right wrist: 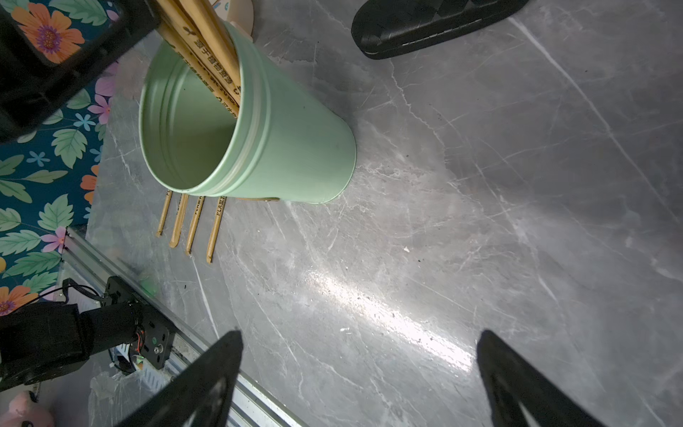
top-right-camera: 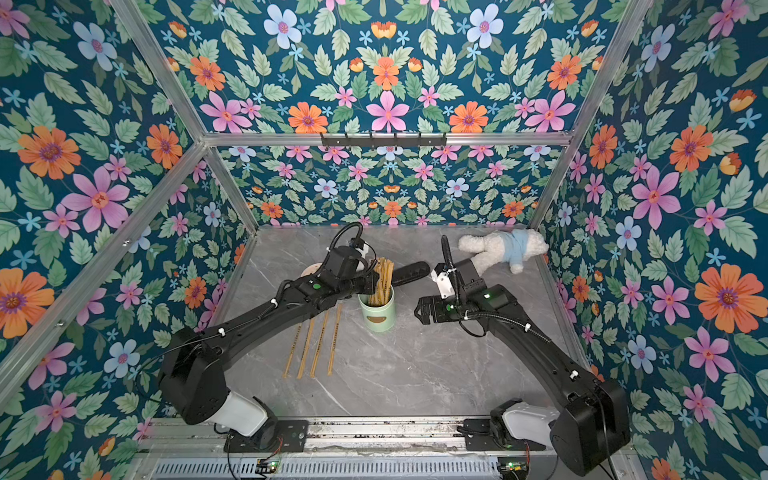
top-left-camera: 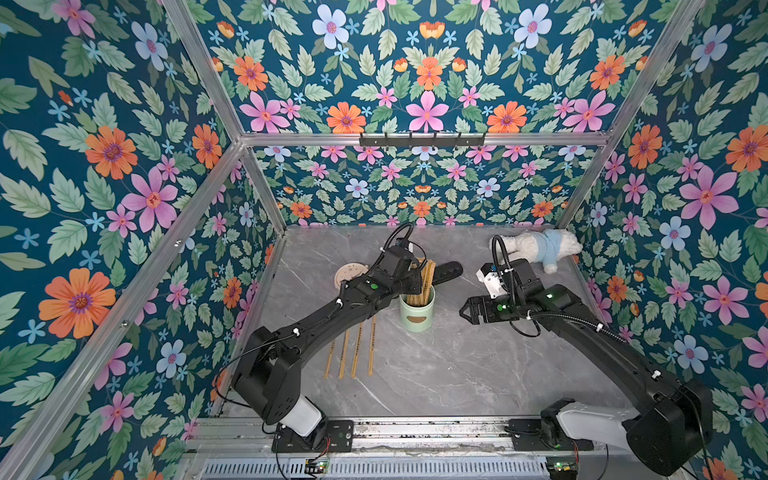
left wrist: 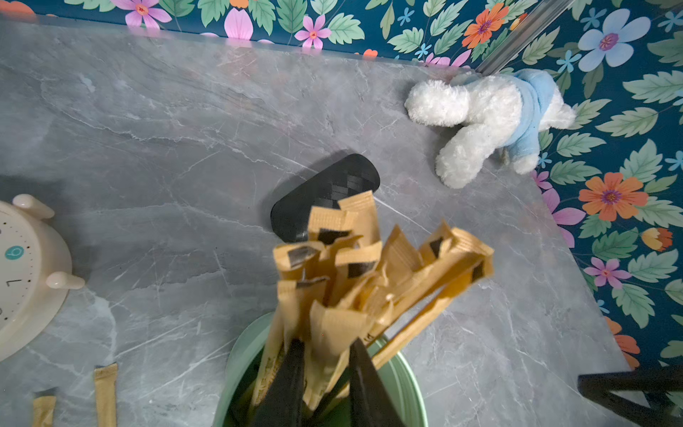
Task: Take the straws out of the storage container
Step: Pick up the straw from the container.
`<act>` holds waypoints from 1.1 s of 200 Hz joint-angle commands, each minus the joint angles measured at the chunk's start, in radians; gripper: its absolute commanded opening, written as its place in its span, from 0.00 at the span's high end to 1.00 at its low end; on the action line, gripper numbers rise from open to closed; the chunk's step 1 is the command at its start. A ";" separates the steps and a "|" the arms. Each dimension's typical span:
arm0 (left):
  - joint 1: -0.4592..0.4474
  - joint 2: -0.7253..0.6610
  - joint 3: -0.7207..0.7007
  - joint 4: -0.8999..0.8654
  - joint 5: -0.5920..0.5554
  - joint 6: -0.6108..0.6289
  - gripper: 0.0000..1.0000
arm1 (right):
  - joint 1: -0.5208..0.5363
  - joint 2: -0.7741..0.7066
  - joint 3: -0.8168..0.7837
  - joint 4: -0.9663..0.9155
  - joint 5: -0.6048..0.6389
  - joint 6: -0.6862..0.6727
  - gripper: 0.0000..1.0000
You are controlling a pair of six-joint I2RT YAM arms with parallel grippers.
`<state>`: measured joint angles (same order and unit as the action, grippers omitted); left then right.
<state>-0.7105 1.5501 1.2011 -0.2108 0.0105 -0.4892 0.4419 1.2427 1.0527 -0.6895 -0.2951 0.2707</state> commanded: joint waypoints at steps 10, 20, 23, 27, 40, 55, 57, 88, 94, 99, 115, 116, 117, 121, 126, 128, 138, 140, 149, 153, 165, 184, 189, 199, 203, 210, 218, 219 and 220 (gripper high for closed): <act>0.001 0.005 0.009 -0.001 -0.010 0.010 0.78 | 0.000 0.003 0.003 0.007 0.001 -0.002 0.01; 0.001 0.006 0.009 -0.002 -0.009 0.009 0.79 | 0.001 0.004 0.004 0.007 0.000 -0.001 0.01; 0.000 0.006 0.008 -0.002 -0.009 0.009 0.79 | 0.000 0.003 0.003 0.007 0.001 -0.001 0.01; 0.000 0.004 0.008 -0.002 -0.008 0.008 0.80 | 0.001 0.003 0.003 0.007 0.000 -0.001 0.01; 0.000 0.002 0.008 -0.005 -0.010 0.009 0.83 | 0.001 0.004 0.004 0.007 0.002 -0.001 0.01; 0.001 -0.004 0.008 -0.013 -0.012 0.010 0.84 | 0.001 0.006 0.003 0.007 0.002 -0.001 0.01; 0.000 -0.004 0.008 -0.013 -0.012 0.010 0.84 | 0.001 0.006 0.003 0.007 0.002 -0.001 0.01; -0.001 -0.022 0.001 -0.028 -0.015 0.010 0.85 | 0.000 0.007 0.003 0.005 0.001 -0.001 0.01; 0.000 -0.027 -0.001 -0.030 -0.016 0.008 0.85 | 0.001 0.006 0.003 0.005 0.002 0.000 0.01; -0.001 -0.030 -0.002 -0.033 -0.017 0.008 0.85 | 0.001 0.006 0.003 0.005 0.002 -0.002 0.01; -0.005 -0.040 -0.005 -0.043 -0.019 0.007 0.85 | 0.000 0.003 0.004 0.005 0.002 -0.001 0.01; -0.005 -0.041 -0.005 -0.044 -0.020 0.007 0.85 | 0.000 0.003 0.004 0.005 0.002 -0.001 0.01; -0.006 -0.042 -0.005 -0.044 -0.020 0.006 0.85 | 0.001 0.003 0.004 0.004 0.002 -0.001 0.01; -0.006 -0.044 -0.003 -0.047 -0.021 0.006 0.85 | 0.001 0.003 0.004 0.005 0.002 -0.001 0.01; -0.008 -0.047 -0.004 -0.051 -0.023 0.006 0.85 | 0.001 0.003 0.004 0.003 0.002 0.000 0.01; -0.010 -0.049 -0.004 -0.052 -0.024 0.006 0.85 | 0.001 0.004 0.004 0.004 0.002 -0.001 0.01; -0.012 -0.058 -0.006 -0.055 -0.027 0.006 0.85 | 0.000 0.003 0.003 0.005 0.002 0.000 0.01; -0.013 -0.059 -0.005 -0.057 -0.027 0.006 0.85 | 0.000 0.003 0.003 0.005 0.001 0.000 0.01; -0.016 -0.068 -0.005 -0.063 -0.036 0.007 0.85 | 0.000 0.003 0.003 0.005 0.001 0.001 0.01; -0.017 -0.073 -0.004 -0.064 -0.039 0.007 0.85 | 0.000 0.003 0.003 0.005 0.001 0.000 0.01; -0.018 -0.087 -0.004 -0.073 -0.050 0.007 0.86 | 0.000 0.003 0.003 0.005 -0.002 0.001 0.01; -0.018 -0.110 0.001 -0.092 -0.072 0.010 0.85 | 0.000 -0.002 0.003 0.005 -0.003 0.001 0.01; -0.018 -0.116 0.005 -0.100 -0.077 0.014 0.85 | 0.000 -0.002 0.003 0.005 -0.003 0.000 0.01; -0.019 -0.126 0.017 -0.121 -0.096 0.022 0.86 | 0.001 -0.002 0.004 0.005 -0.003 0.000 0.01; -0.018 -0.130 0.024 -0.129 -0.105 0.025 0.85 | 0.001 -0.002 0.003 0.005 -0.003 0.001 0.01; -0.018 -0.136 0.035 -0.145 -0.119 0.034 0.85 | 0.001 -0.001 0.003 0.006 -0.003 0.001 0.01; -0.017 -0.144 0.050 -0.165 -0.137 0.044 0.86 | 0.000 -0.001 0.003 0.004 -0.003 0.001 0.01; -0.018 -0.145 0.052 -0.168 -0.140 0.046 0.86 | 0.001 -0.001 0.003 0.005 -0.003 0.001 0.01; -0.017 -0.146 0.054 -0.170 -0.141 0.047 0.86 | 0.001 -0.002 0.003 0.005 -0.003 0.000 0.01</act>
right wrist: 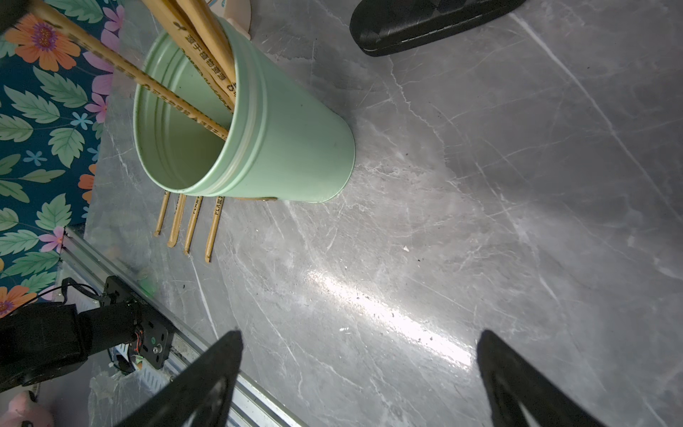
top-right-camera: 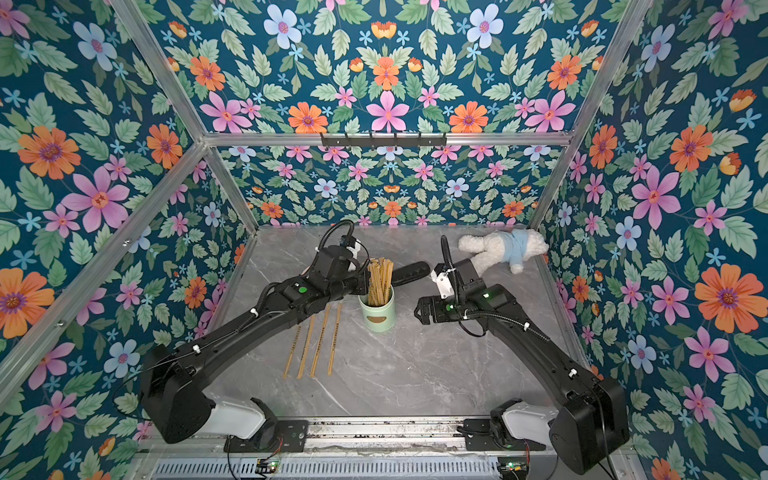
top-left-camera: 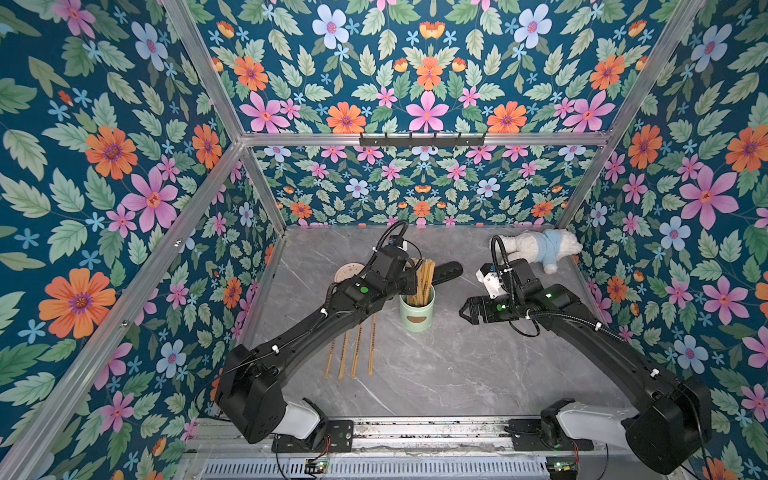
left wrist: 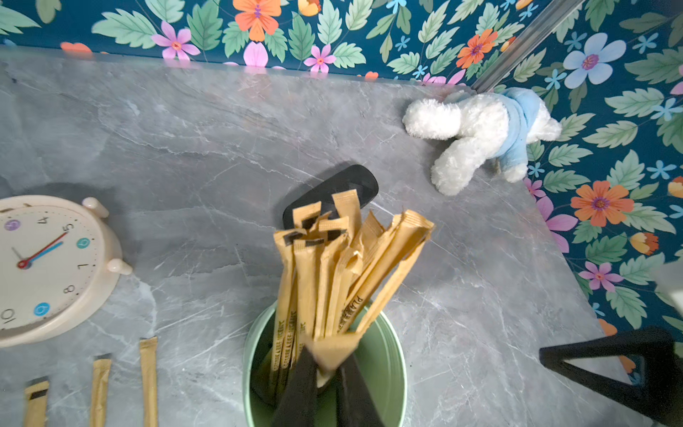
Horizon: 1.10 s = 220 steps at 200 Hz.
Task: Take the straws out of the storage container
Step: Pick up the straw from the container, then place the straw at the center of the board.
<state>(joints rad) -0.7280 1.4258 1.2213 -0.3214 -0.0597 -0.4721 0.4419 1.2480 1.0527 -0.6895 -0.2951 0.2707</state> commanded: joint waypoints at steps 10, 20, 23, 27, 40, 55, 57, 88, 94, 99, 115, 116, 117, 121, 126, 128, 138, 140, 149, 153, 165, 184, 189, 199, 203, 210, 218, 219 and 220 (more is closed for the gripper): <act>0.000 -0.030 0.055 -0.081 -0.088 0.043 0.86 | 0.001 -0.005 0.002 0.007 -0.004 0.002 0.01; 0.001 -0.037 0.076 -0.104 -0.105 0.055 0.85 | 0.001 -0.005 0.004 0.007 -0.004 0.001 0.01; 0.001 -0.039 0.084 -0.111 -0.109 0.059 0.86 | 0.001 -0.005 0.003 0.007 -0.004 0.002 0.01; 0.000 -0.043 0.092 -0.120 -0.115 0.064 0.86 | 0.001 -0.005 0.001 0.007 -0.004 0.002 0.01; 0.000 -0.050 0.124 -0.152 -0.131 0.078 0.86 | 0.001 -0.005 0.002 0.007 -0.004 0.002 0.01; 0.000 -0.053 0.169 -0.198 -0.152 0.092 0.85 | 0.001 -0.004 0.001 0.008 -0.004 0.002 0.01; 0.000 -0.054 0.176 -0.205 -0.155 0.093 0.86 | 0.001 -0.004 0.001 0.008 -0.005 0.001 0.01; 0.001 -0.063 0.285 -0.328 -0.207 0.112 0.86 | 0.000 -0.005 0.000 0.008 -0.006 0.002 0.01; 0.002 -0.064 0.312 -0.354 -0.215 0.116 0.86 | 0.001 -0.005 0.000 0.008 -0.006 0.001 0.01; 0.004 -0.064 0.337 -0.379 -0.221 0.120 0.86 | 0.001 -0.005 0.000 0.008 -0.007 0.002 0.01; 0.010 -0.051 0.435 -0.476 -0.252 0.123 0.85 | 0.001 -0.004 0.000 0.009 -0.007 0.001 0.01; 0.010 -0.049 0.443 -0.483 -0.254 0.122 0.85 | 0.001 -0.003 0.000 0.010 -0.007 0.001 0.01; 0.010 -0.048 0.450 -0.490 -0.255 0.123 0.85 | 0.000 -0.003 0.000 0.010 -0.007 0.001 0.01; 0.013 -0.042 0.478 -0.515 -0.261 0.123 0.86 | 0.001 -0.003 0.000 0.010 -0.009 0.002 0.01; 0.017 -0.034 0.507 -0.556 -0.267 0.125 0.85 | 0.001 -0.002 0.000 0.010 -0.009 0.002 0.01; 0.018 -0.031 0.520 -0.573 -0.269 0.125 0.85 | 0.000 -0.003 -0.001 0.010 -0.009 0.002 0.01; 0.028 -0.016 0.580 -0.634 -0.275 0.123 0.85 | 0.001 -0.004 -0.002 0.011 -0.009 0.003 0.01; 0.031 -0.013 0.590 -0.646 -0.274 0.120 0.85 | 0.001 -0.003 -0.002 0.011 -0.009 0.003 0.01; 0.045 0.002 0.629 -0.689 -0.263 0.114 0.85 | 0.000 -0.002 -0.002 0.012 -0.010 0.003 0.01; 0.053 0.008 0.644 -0.710 -0.257 0.111 0.85 | 0.001 -0.002 -0.002 0.011 -0.010 0.003 0.01; 0.095 0.027 0.673 -0.765 -0.215 0.090 0.85 | 0.001 -0.002 -0.002 0.011 -0.010 0.004 0.01; 0.197 0.054 0.662 -0.815 -0.073 0.062 0.85 | 0.001 0.001 -0.002 0.012 -0.012 0.003 0.01; 0.221 0.060 0.646 -0.820 -0.035 0.058 0.85 | 0.001 0.002 -0.002 0.011 -0.012 0.002 0.01; 0.260 0.075 0.607 -0.826 0.011 0.058 0.85 | 0.001 0.002 -0.002 0.011 -0.013 0.002 0.01; 0.267 0.083 0.593 -0.830 0.019 0.060 0.85 | 0.001 0.003 -0.002 0.010 -0.013 0.002 0.01; 0.276 0.103 0.571 -0.836 0.034 0.064 0.85 | 0.001 0.002 -0.002 0.011 -0.013 0.002 0.01; 0.280 0.129 0.549 -0.842 0.057 0.068 0.85 | 0.001 0.004 -0.002 0.010 -0.015 0.002 0.01; 0.281 0.132 0.546 -0.843 0.060 0.068 0.85 | 0.001 0.004 -0.001 0.010 -0.014 0.002 0.01; 0.280 0.136 0.544 -0.844 0.064 0.069 0.85 | 0.001 0.005 -0.001 0.009 -0.014 0.001 0.01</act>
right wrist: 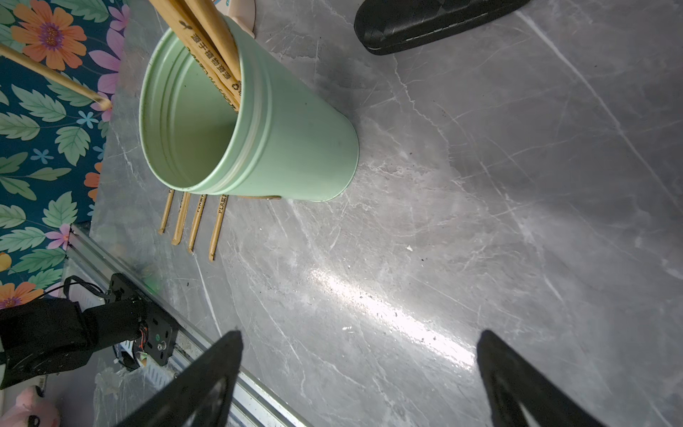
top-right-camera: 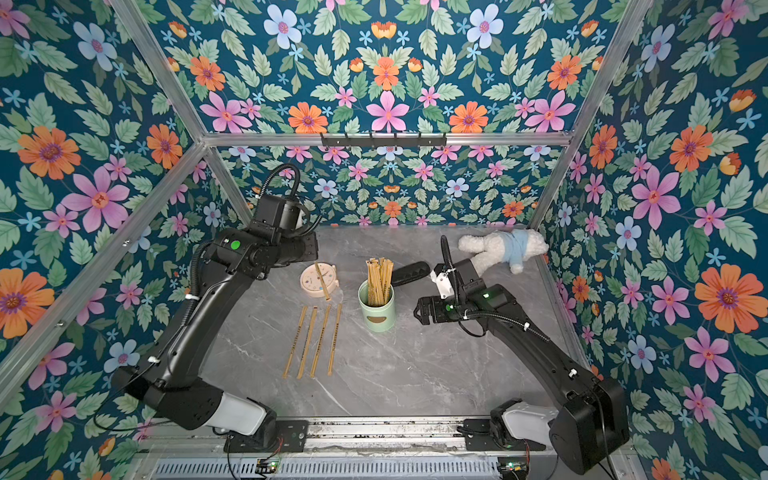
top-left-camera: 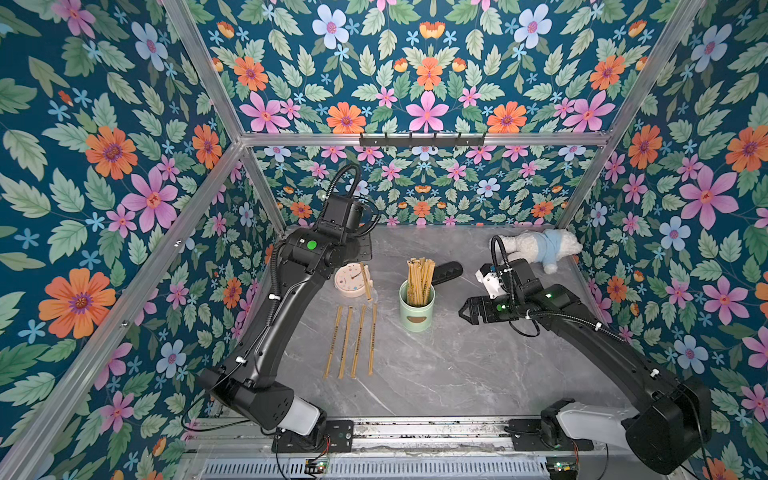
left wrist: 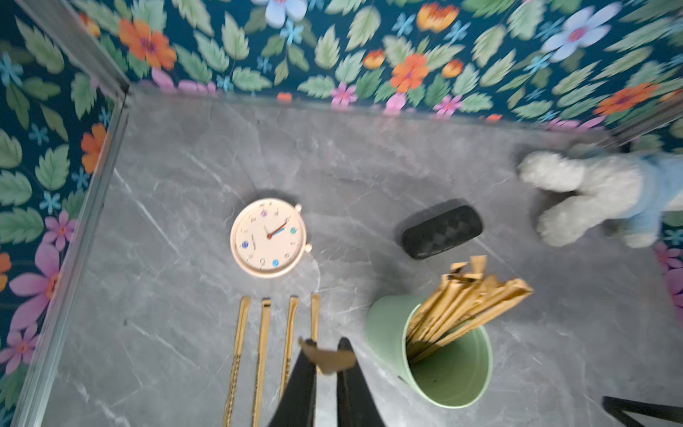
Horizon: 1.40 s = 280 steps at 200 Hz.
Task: Take the straws out of the storage container
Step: Place the straw at the center of the board.
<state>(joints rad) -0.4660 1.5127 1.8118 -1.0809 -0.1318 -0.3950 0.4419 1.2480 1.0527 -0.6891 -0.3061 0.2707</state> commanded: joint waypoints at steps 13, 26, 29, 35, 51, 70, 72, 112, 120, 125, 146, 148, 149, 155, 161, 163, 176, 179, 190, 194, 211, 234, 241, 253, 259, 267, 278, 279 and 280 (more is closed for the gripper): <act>0.018 0.090 -0.076 -0.075 0.191 0.000 0.86 | 0.001 0.008 0.001 0.008 -0.004 0.000 0.01; 0.018 0.134 -0.090 -0.072 0.224 0.009 0.86 | 0.000 0.011 0.001 0.007 -0.004 0.001 0.01; 0.019 0.145 -0.091 -0.073 0.226 0.013 0.86 | 0.000 0.011 0.001 0.007 -0.004 0.001 0.01; 0.018 0.167 -0.091 -0.078 0.232 0.020 0.86 | 0.001 0.011 0.001 0.006 -0.005 0.000 0.01; 0.018 0.224 -0.091 -0.096 0.248 0.042 0.86 | 0.001 0.011 -0.002 0.007 -0.002 0.001 0.01; 0.018 0.280 -0.101 -0.122 0.274 0.064 0.86 | 0.000 0.012 0.000 0.007 -0.001 0.001 0.01; 0.018 0.286 -0.103 -0.123 0.277 0.066 0.86 | 0.000 0.011 0.000 0.007 0.000 0.001 0.01; 0.017 0.348 -0.154 -0.106 0.356 0.096 0.86 | 0.001 0.020 0.000 0.008 0.001 0.000 0.01; 0.017 0.358 -0.163 -0.099 0.368 0.097 0.86 | 0.001 0.023 0.000 0.009 0.001 -0.001 0.01; 0.016 0.363 -0.168 -0.095 0.375 0.098 0.86 | 0.001 0.024 0.000 0.009 0.001 -0.001 0.01; 0.014 0.381 -0.199 -0.073 0.413 0.097 0.85 | 0.001 0.028 0.000 0.011 0.001 -0.001 0.01; 0.013 0.383 -0.202 -0.072 0.418 0.097 0.86 | 0.001 0.029 0.000 0.011 0.000 -0.001 0.01; 0.012 0.384 -0.203 -0.071 0.419 0.097 0.86 | 0.001 0.029 0.000 0.011 0.000 -0.001 0.01; 0.009 0.388 -0.212 -0.065 0.418 0.097 0.86 | 0.000 0.029 0.000 0.011 0.001 -0.002 0.01; 0.007 0.392 -0.220 -0.058 0.416 0.097 0.86 | 0.001 0.030 -0.002 0.011 0.001 -0.001 0.01; 0.007 0.394 -0.224 -0.056 0.415 0.097 0.85 | 0.001 0.029 -0.002 0.011 0.001 -0.001 0.01; 0.004 0.402 -0.245 -0.041 0.419 0.093 0.85 | 0.001 0.029 -0.002 0.011 0.001 -0.001 0.01; 0.004 0.404 -0.251 -0.037 0.419 0.093 0.86 | 0.001 0.029 -0.002 0.011 0.001 -0.001 0.01; 0.005 0.411 -0.264 -0.025 0.413 0.091 0.85 | 0.001 0.029 -0.002 0.012 0.001 -0.001 0.01; 0.005 0.414 -0.268 -0.020 0.410 0.091 0.85 | 0.000 0.028 -0.002 0.013 0.000 -0.001 0.01; 0.004 0.425 -0.274 -0.003 0.404 0.088 0.85 | 0.001 0.028 -0.002 0.012 0.001 -0.001 0.01; 0.005 0.444 -0.268 0.010 0.398 0.084 0.84 | 0.000 0.028 -0.002 0.011 0.001 0.000 0.01; 0.004 0.449 -0.264 0.013 0.392 0.085 0.84 | 0.000 0.027 -0.002 0.009 0.001 0.000 0.01; 0.004 0.456 -0.258 0.016 0.384 0.085 0.83 | 0.001 0.025 -0.002 0.007 0.001 0.000 0.01; 0.004 0.459 -0.257 0.017 0.382 0.085 0.83 | 0.000 0.024 -0.002 0.008 0.000 -0.001 0.01; 0.004 0.463 -0.255 0.018 0.381 0.085 0.81 | 0.000 0.024 -0.002 0.008 0.002 -0.001 0.01; 0.004 0.466 -0.254 0.020 0.376 0.085 0.80 | 0.001 0.024 -0.002 0.008 0.002 0.000 0.01; 0.004 0.466 -0.254 0.020 0.376 0.085 0.80 | 0.000 0.025 -0.001 0.008 0.002 0.000 0.01; 0.004 0.466 -0.255 0.020 0.375 0.085 0.80 | 0.001 0.024 -0.002 0.008 0.002 0.000 0.01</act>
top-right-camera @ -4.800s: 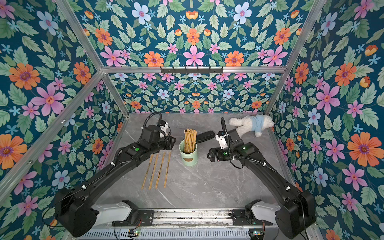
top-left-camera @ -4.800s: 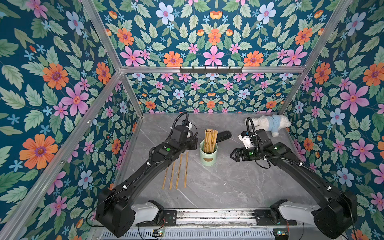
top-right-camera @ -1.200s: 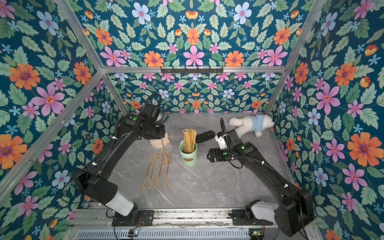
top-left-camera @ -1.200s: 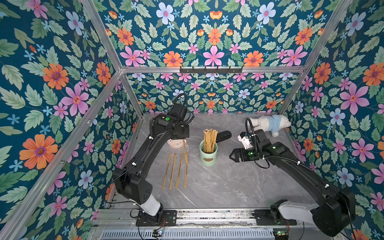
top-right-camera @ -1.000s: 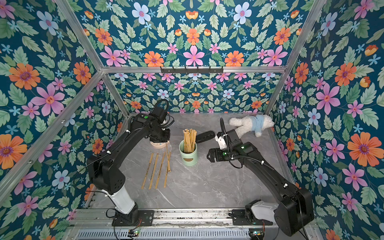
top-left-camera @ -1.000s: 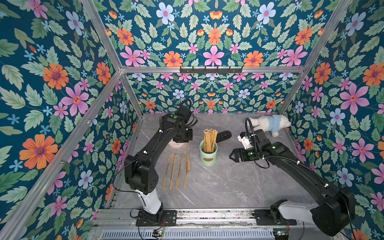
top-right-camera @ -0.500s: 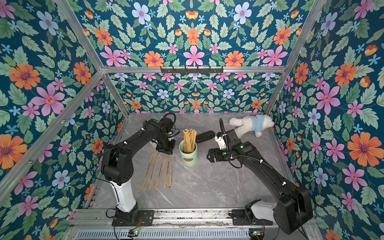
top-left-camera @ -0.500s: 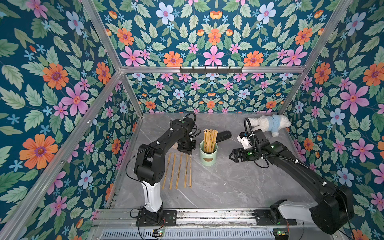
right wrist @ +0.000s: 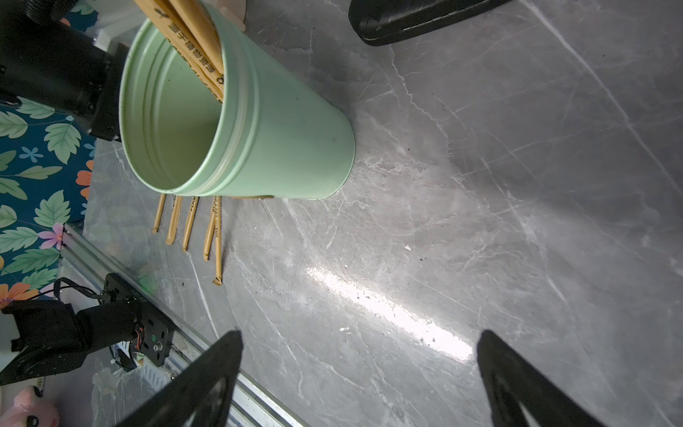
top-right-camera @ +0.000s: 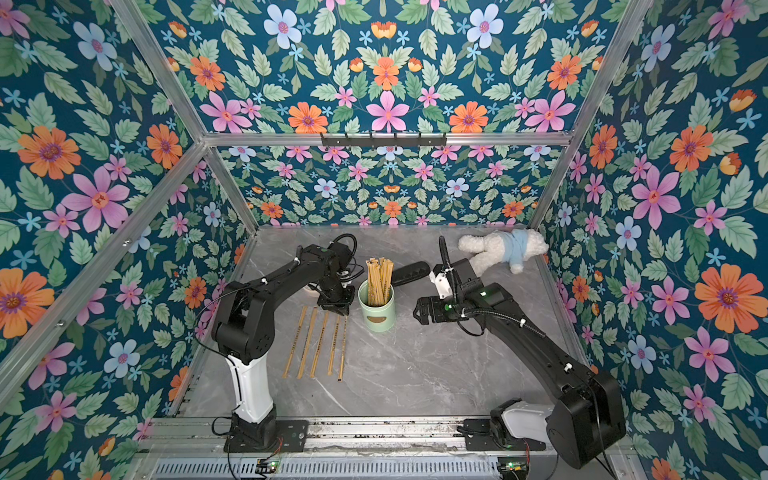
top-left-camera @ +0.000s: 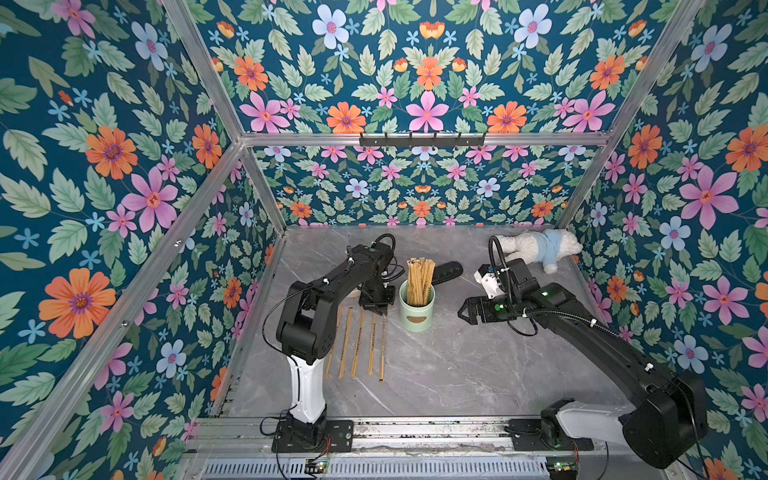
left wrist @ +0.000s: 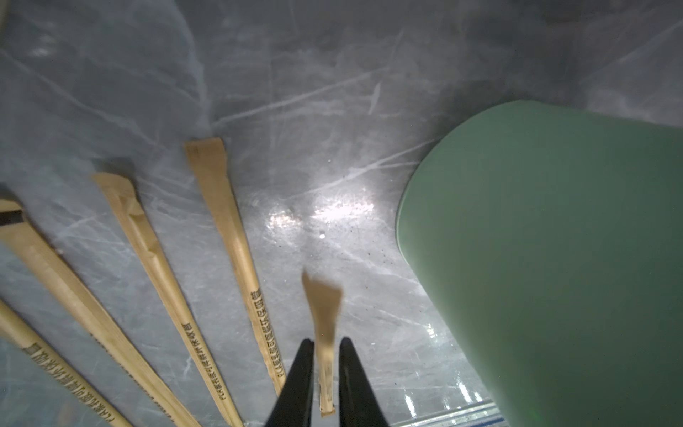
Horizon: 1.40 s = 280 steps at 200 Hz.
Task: Take the straws out of the storage container
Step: Place the straw at the center of the board.
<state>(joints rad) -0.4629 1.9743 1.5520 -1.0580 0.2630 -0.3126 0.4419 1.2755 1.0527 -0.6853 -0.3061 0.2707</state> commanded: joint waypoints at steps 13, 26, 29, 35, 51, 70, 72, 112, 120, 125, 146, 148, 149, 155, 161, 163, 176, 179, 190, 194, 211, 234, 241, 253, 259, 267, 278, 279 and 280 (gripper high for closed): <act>0.001 0.006 0.006 -0.002 -0.030 0.003 0.79 | 0.000 -0.003 -0.002 0.004 0.002 -0.001 0.01; 0.002 0.006 0.003 -0.002 -0.049 0.004 0.79 | 0.001 -0.003 -0.002 0.004 0.002 -0.001 0.01; 0.001 0.005 0.003 -0.003 -0.053 0.004 0.78 | 0.000 -0.002 -0.002 0.004 0.002 0.000 0.01; 0.001 0.001 0.003 -0.002 -0.063 0.004 0.78 | 0.001 -0.004 -0.002 0.004 0.002 0.000 0.01; 0.001 -0.020 0.004 -0.001 -0.098 -0.001 0.78 | 0.001 -0.003 -0.002 0.003 0.004 0.000 0.01; 0.002 -0.073 0.005 0.015 -0.163 -0.023 0.78 | 0.000 -0.003 0.000 0.003 0.005 0.001 0.01; 0.001 -0.081 0.005 0.019 -0.171 -0.026 0.78 | 0.001 -0.003 0.000 0.003 0.005 0.000 0.01; -0.004 -0.339 -0.132 0.298 -0.154 -0.110 0.74 | 0.001 -0.008 0.003 -0.002 0.016 0.002 0.01; -0.009 -0.395 -0.183 0.388 -0.123 -0.126 0.74 | 0.001 -0.010 0.003 -0.003 0.016 0.004 0.01; -0.013 -0.429 -0.214 0.447 -0.104 -0.136 0.74 | 0.001 -0.011 0.004 -0.002 0.016 0.003 0.01; -0.064 -0.534 -0.327 0.655 -0.085 -0.155 0.72 | 0.001 -0.011 0.003 -0.005 0.013 0.005 0.01; -0.073 -0.539 -0.333 0.668 -0.089 -0.154 0.71 | 0.001 -0.011 0.003 -0.005 0.013 0.005 0.01; -0.078 -0.541 -0.335 0.675 -0.092 -0.154 0.71 | 0.001 -0.011 0.003 -0.005 0.013 0.005 0.01; -0.096 -0.550 -0.344 0.696 -0.099 -0.149 0.71 | 0.000 -0.011 0.004 -0.007 0.012 0.005 0.01; -0.109 -0.549 -0.346 0.707 -0.102 -0.141 0.71 | 0.001 -0.011 0.004 -0.007 0.012 0.003 0.01; -0.114 -0.547 -0.345 0.709 -0.104 -0.138 0.70 | 0.000 -0.010 0.004 -0.007 0.012 0.003 0.01; -0.138 -0.526 -0.332 0.712 -0.124 -0.127 0.71 | 0.001 -0.012 0.004 -0.007 0.012 0.004 0.01; -0.144 -0.518 -0.328 0.711 -0.127 -0.123 0.71 | 0.001 -0.013 0.005 -0.007 0.010 0.003 0.01; -0.163 -0.497 -0.307 0.701 -0.159 -0.115 0.72 | 0.001 -0.011 0.004 -0.005 0.010 0.005 0.01; -0.167 -0.488 -0.300 0.697 -0.168 -0.113 0.72 | 0.001 -0.012 0.003 -0.005 0.010 0.005 0.01; -0.173 -0.457 -0.271 0.680 -0.195 -0.106 0.73 | 0.001 -0.012 0.000 -0.005 0.010 0.005 0.01; -0.174 -0.429 -0.246 0.665 -0.212 -0.102 0.73 | 0.000 -0.011 -0.002 0.000 0.009 0.005 0.01; -0.174 -0.423 -0.240 0.661 -0.214 -0.099 0.74 | 0.001 -0.009 -0.002 -0.001 0.009 0.004 0.01; -0.174 -0.416 -0.234 0.655 -0.220 -0.099 0.74 | 0.001 -0.007 0.000 -0.001 0.009 0.004 0.01; -0.174 -0.414 -0.233 0.653 -0.224 -0.098 0.74 | 0.001 -0.004 0.001 -0.001 0.007 0.004 0.01; -0.174 -0.412 -0.231 0.649 -0.230 -0.097 0.74 | 0.000 -0.005 0.000 0.000 0.007 0.003 0.01; -0.174 -0.411 -0.229 0.642 -0.240 -0.097 0.74 | 0.001 -0.004 -0.002 0.001 0.007 0.004 0.01; -0.174 -0.410 -0.229 0.641 -0.241 -0.097 0.75 | 0.001 -0.005 -0.002 0.001 0.007 0.003 0.01; -0.174 -0.410 -0.228 0.640 -0.241 -0.097 0.75 | 0.001 -0.004 -0.002 0.001 0.007 0.003 0.01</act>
<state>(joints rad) -0.6353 1.5612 1.3140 -0.4000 0.0544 -0.4191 0.4419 1.2686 1.0527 -0.6872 -0.3023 0.2783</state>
